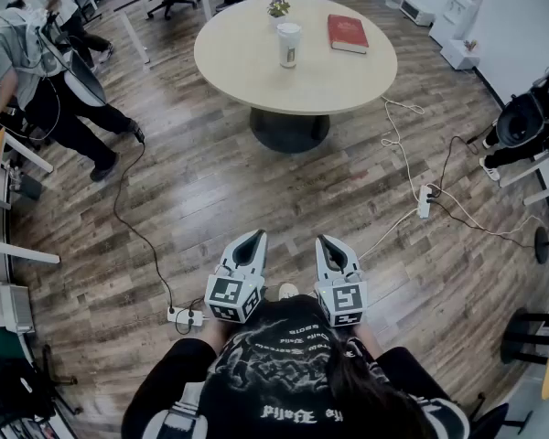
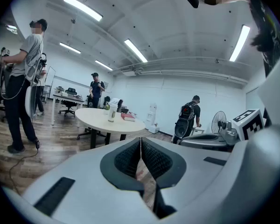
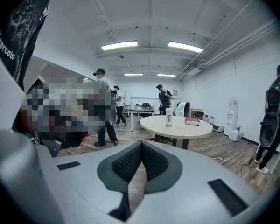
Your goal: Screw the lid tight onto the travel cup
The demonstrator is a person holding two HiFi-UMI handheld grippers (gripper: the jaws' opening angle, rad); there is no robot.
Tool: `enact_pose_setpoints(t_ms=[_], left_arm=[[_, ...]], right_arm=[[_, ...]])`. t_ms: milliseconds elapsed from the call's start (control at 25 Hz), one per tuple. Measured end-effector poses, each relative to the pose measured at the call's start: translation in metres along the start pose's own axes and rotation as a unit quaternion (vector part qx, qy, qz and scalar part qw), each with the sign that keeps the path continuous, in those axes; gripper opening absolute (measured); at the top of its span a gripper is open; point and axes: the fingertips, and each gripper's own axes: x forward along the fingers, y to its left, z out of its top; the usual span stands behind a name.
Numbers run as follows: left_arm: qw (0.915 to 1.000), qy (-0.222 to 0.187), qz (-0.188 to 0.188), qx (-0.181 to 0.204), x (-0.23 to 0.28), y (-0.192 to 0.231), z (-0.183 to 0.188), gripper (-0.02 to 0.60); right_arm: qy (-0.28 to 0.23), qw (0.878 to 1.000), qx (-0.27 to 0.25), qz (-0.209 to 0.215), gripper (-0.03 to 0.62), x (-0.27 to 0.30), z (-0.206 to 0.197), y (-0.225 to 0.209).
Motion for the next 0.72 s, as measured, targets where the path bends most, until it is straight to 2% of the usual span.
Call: enact_pose_setpoints(t_ms=[400,640,680,720], left_arm=[[0.9999,0.005,0.009,0.0,-0.006,-0.008,-0.009,0.025],[0.9999,0.005,-0.011,0.001,0.001,-0.024,-0.011,0.045],[0.9998,0.003,-0.018,0.0,0.002,-0.028,-0.01,0.086],[0.9997,0.001,-0.026,0.0,0.003,-0.032,-0.008,0.142]], right_arm=[[-0.002,1.0,-0.005,-0.025,0.005,-0.009,-0.004,-0.015],[-0.017,1.0,0.022,0.011,0.015,-0.007,-0.001,-0.018],[-0.018,0.999,0.028,0.026,0.066,-0.007,0.0,-0.017],[-0.019,0.998,0.032,0.042,0.163,-0.006,0.0,-0.015]])
